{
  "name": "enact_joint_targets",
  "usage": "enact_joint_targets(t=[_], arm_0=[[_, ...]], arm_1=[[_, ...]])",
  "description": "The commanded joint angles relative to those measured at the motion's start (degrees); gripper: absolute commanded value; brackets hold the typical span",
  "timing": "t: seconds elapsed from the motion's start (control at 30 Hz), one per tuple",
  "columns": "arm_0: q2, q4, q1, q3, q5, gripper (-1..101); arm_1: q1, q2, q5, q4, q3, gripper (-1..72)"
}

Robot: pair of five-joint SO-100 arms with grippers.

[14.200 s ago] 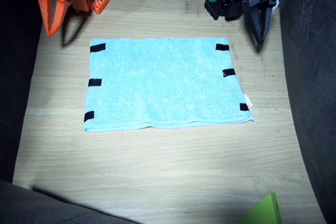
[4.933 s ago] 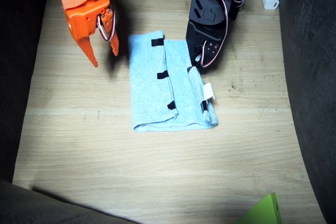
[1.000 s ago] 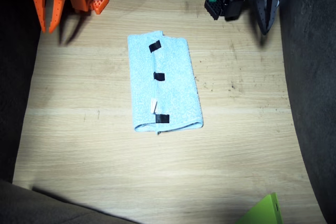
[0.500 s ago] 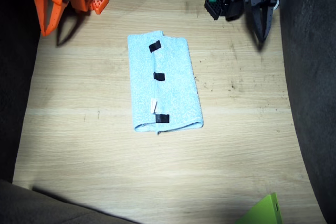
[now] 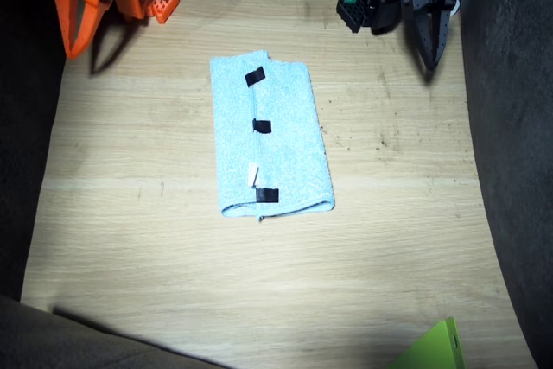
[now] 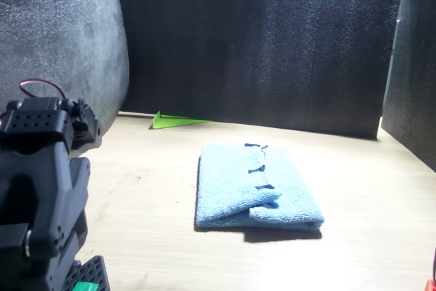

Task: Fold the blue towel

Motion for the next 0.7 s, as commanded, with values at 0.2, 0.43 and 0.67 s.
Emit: enact_joint_targets(t=[0.2, 0.43, 0.67], arm_0=[[0.4, 0.3, 1.8, 1.0, -0.6, 0], [0.4, 0.3, 1.8, 1.0, -0.6, 0], [0.4, 0.3, 1.8, 1.0, -0.6, 0]], arm_1=[[-0.6, 0.5, 3.0, -0.9, -0.4, 5.8], [-0.6, 0.5, 3.0, -0.9, -0.4, 0.0], [-0.6, 0.5, 3.0, -0.9, -0.4, 0.0]])
